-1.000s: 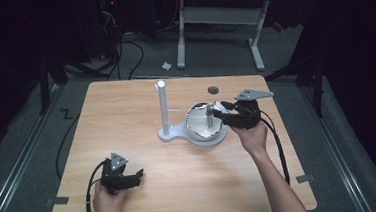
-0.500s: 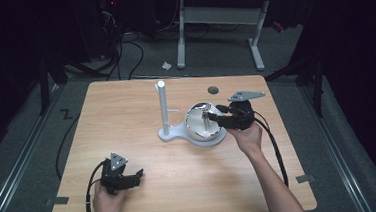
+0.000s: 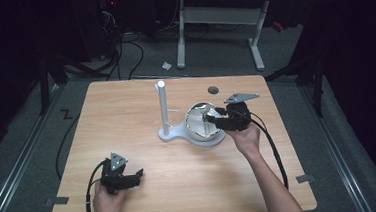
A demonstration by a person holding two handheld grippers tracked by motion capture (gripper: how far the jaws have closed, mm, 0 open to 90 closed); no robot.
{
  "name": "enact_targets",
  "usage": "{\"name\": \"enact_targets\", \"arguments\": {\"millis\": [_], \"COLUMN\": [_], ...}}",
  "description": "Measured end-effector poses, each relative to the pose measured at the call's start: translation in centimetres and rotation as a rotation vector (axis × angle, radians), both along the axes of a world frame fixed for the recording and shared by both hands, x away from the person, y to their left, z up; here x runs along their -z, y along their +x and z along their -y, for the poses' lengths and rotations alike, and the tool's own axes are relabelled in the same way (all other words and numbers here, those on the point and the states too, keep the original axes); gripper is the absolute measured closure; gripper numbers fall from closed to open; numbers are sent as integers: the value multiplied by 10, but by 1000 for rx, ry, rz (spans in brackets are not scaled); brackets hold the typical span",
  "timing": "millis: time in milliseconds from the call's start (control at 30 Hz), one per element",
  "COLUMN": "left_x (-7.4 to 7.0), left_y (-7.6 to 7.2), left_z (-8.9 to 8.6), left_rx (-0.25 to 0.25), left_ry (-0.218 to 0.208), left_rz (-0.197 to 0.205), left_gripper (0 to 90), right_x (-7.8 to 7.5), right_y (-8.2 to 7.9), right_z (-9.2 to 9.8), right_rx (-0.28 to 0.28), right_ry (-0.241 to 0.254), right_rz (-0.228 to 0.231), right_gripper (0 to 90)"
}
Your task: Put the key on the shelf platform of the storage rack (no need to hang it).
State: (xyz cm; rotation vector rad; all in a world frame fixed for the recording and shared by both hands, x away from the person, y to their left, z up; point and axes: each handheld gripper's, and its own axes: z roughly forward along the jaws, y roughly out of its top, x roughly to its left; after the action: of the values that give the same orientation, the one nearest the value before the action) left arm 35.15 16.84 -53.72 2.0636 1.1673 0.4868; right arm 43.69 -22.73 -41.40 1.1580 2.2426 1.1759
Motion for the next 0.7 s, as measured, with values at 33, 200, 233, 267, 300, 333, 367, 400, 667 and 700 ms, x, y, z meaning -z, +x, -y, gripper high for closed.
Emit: {"name": "enact_targets", "arguments": {"millis": [33, 200, 233, 267, 300, 333, 367, 400, 667, 700], "left_x": [0, 0, 0, 0, 0, 0, 0, 0, 0, 0], "left_y": [0, 0, 0, 0, 0, 0, 0, 0, 0, 0], "left_z": [0, 0, 0, 0, 0, 0, 0, 0, 0, 0], "left_rx": [-1, 1, 1, 1, 0, 1, 1, 1, 0, 0], "left_ry": [-2, 1, 1, 1, 1, 1, 1, 1, 0, 0], "left_rz": [0, 0, 0, 0, 0, 0, 0, 0, 0, 0], "left_gripper": [166, 166, 166, 166, 166, 166, 166, 166, 166, 166], "right_x": [3, 12, 12, 14, 17, 18, 18, 18, 23, 24], "right_y": [2, 5, 5, 6, 7, 8, 8, 8, 13, 13], "right_z": [0, 0, 0, 0, 0, 0, 0, -1, -6, -6], "right_rx": [-4, 3, 3, 3, 6, 5, 8, 9, 18, 19], "right_ry": [10, 38, 38, 44, 43, 39, 37, 34, 13, 17], "right_rz": [-8, -29, -29, -37, -50, -46, -42, -37, -40, -40], "right_gripper": [505, 504, 504, 505, 504, 504, 504, 503, 502, 502]}}
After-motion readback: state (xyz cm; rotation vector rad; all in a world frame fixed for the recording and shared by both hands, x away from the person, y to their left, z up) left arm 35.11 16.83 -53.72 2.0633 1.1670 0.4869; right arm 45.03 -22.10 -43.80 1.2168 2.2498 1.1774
